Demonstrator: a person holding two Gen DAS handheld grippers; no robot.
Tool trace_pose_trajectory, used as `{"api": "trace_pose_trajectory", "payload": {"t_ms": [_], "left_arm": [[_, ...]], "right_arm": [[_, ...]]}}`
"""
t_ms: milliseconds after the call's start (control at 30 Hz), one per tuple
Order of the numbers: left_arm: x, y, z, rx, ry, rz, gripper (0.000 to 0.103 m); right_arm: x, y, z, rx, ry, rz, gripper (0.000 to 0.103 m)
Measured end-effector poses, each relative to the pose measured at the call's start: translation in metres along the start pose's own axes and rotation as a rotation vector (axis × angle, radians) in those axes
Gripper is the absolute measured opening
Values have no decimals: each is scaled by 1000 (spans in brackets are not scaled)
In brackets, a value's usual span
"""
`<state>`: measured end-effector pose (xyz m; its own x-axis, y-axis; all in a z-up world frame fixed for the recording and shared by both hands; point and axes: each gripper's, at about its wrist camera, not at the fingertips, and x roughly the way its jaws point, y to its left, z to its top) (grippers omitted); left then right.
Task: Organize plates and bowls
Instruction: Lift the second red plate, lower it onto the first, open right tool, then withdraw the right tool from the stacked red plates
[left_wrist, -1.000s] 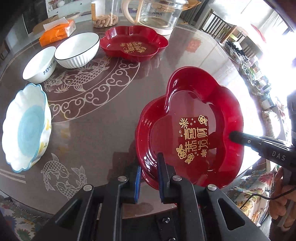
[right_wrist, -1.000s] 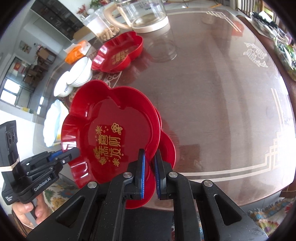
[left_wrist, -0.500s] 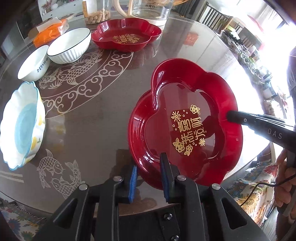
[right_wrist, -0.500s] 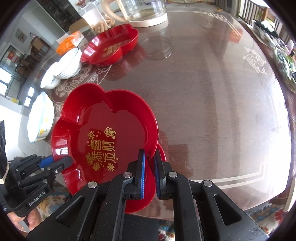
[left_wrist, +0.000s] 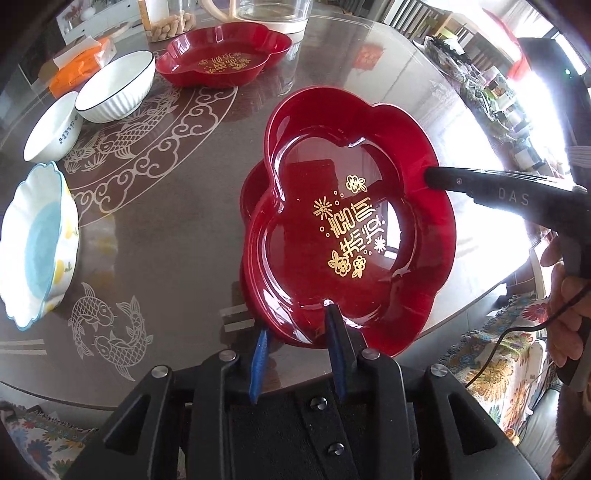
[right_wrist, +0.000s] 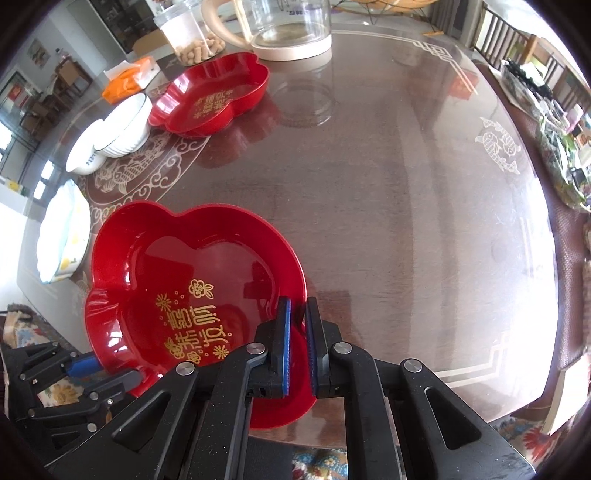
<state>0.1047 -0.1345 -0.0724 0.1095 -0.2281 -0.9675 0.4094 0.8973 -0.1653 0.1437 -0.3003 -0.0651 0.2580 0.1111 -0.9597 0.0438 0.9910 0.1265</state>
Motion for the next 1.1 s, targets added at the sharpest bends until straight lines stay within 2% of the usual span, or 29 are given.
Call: {"api": "trace_pose_trajectory", "payload": {"t_ms": [67,133,267,367,400,433,467,500,533,667,733,800,933,1100], "left_arm": [[-3,-1,-1,14,-11,37,38],[-7,-3,-3,36,-20,56,53],[-19,-9,-7,89,-65,110,62],[-35,-7,-11,96,-142,141,70],[-41,-3,-12,89,-174,145,76],[-48,0,-14,78,-207,147,80],[-53,3,-14,67,-241,148,81],[-59,7,-17,55,-275,150,81],[-63,12,-20,40,-309,160,81],[-70,35,-36,-64,-430,237,84],[-65,48,-43,-126,-455,267,84],[-58,59,-49,-160,-448,302,84],[-50,61,-63,-131,-421,416,84],[-54,49,-81,-85,-442,514,87]], "right_arm": [[2,2,0,-11,4,-10,10],[3,4,1,-18,2,-19,10],[3,8,1,-29,-14,-34,11],[-4,8,-1,-22,-50,-35,14],[-8,8,-3,-20,-67,-35,16],[-12,9,-5,-16,-85,-27,33],[-18,9,-8,-10,-108,-18,59],[-24,9,-12,-4,-137,-12,68],[-30,10,-17,0,-168,-20,72],[-48,19,-43,40,-274,-55,71],[-56,24,-59,65,-333,-85,71],[-65,30,-75,82,-394,-109,72],[-77,40,-99,91,-474,-171,75],[-81,43,-112,83,-499,-188,76]]}}
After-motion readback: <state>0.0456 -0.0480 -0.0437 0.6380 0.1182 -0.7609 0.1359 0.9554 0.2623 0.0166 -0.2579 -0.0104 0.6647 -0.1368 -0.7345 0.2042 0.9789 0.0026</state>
